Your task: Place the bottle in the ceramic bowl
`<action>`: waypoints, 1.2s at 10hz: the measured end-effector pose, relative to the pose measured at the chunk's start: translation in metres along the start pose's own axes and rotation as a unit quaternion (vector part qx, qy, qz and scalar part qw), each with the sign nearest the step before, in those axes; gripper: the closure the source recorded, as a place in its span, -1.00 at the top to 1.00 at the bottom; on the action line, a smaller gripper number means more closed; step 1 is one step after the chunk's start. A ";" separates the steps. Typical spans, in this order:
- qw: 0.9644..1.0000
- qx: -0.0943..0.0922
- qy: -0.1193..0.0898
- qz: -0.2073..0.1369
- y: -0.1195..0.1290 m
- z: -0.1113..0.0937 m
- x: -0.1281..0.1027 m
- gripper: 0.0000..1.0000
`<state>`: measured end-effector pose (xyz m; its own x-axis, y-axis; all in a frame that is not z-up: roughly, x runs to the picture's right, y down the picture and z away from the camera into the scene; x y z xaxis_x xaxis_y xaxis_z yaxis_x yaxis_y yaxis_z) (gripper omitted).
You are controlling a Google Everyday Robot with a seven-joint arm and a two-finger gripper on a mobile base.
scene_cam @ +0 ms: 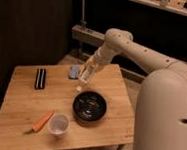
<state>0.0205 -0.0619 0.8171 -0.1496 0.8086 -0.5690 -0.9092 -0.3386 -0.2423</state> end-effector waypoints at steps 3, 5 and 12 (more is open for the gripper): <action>0.999 0.020 0.035 -0.034 -0.021 -0.010 0.034 -1.00; 0.996 0.026 0.051 -0.062 -0.020 -0.007 0.073 -1.00; 0.991 0.011 0.084 -0.101 -0.053 0.031 0.120 -0.11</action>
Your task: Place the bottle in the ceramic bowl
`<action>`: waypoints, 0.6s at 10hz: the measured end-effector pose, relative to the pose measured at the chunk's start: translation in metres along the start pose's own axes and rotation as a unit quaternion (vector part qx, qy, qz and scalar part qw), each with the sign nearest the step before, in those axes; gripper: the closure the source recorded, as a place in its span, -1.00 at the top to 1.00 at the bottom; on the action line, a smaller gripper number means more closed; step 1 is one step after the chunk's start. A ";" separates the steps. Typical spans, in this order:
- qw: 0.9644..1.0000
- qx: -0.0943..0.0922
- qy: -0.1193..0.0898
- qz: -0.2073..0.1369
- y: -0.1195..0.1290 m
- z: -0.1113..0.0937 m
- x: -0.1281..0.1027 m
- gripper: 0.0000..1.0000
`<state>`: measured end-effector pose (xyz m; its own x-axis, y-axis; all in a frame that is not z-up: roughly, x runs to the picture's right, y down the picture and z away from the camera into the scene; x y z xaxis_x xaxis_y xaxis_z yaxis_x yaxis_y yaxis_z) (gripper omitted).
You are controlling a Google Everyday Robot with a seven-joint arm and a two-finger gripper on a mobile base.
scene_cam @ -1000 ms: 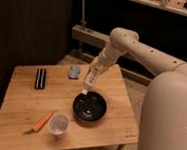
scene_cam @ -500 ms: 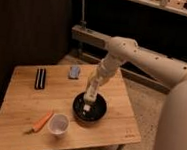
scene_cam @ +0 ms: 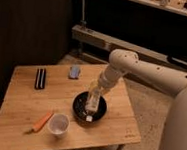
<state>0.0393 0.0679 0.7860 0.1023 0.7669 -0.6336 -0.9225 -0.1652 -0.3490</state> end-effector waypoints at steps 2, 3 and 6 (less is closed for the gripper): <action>1.000 -0.010 -0.002 -0.005 0.000 0.003 -0.003 0.21; 1.000 -0.015 -0.006 -0.011 0.002 0.003 -0.006 0.49; 1.000 -0.017 -0.007 -0.013 0.004 0.004 -0.007 0.60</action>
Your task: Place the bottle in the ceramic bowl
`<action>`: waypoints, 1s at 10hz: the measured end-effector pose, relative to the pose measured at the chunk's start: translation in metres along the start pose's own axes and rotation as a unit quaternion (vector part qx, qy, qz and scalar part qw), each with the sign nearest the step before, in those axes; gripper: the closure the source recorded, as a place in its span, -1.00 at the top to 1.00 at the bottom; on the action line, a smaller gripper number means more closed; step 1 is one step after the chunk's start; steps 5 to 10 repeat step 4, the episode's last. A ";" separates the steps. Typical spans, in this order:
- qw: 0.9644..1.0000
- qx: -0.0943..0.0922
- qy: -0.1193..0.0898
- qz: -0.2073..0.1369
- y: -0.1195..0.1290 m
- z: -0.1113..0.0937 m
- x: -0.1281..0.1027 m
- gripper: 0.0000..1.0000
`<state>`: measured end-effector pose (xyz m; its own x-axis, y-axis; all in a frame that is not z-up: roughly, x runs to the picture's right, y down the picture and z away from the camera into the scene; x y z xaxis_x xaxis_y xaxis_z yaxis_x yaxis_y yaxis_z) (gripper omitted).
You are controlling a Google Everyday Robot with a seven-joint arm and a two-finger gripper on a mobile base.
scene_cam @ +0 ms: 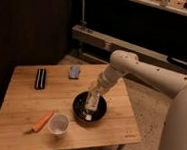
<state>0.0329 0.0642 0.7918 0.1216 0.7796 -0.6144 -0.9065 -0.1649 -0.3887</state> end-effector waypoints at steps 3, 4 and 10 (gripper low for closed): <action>1.000 0.000 0.000 -0.001 0.001 0.000 0.000 0.60; 1.000 0.000 0.000 0.000 0.000 0.000 0.000 0.60; 1.000 0.000 0.000 0.000 0.000 0.000 0.000 0.60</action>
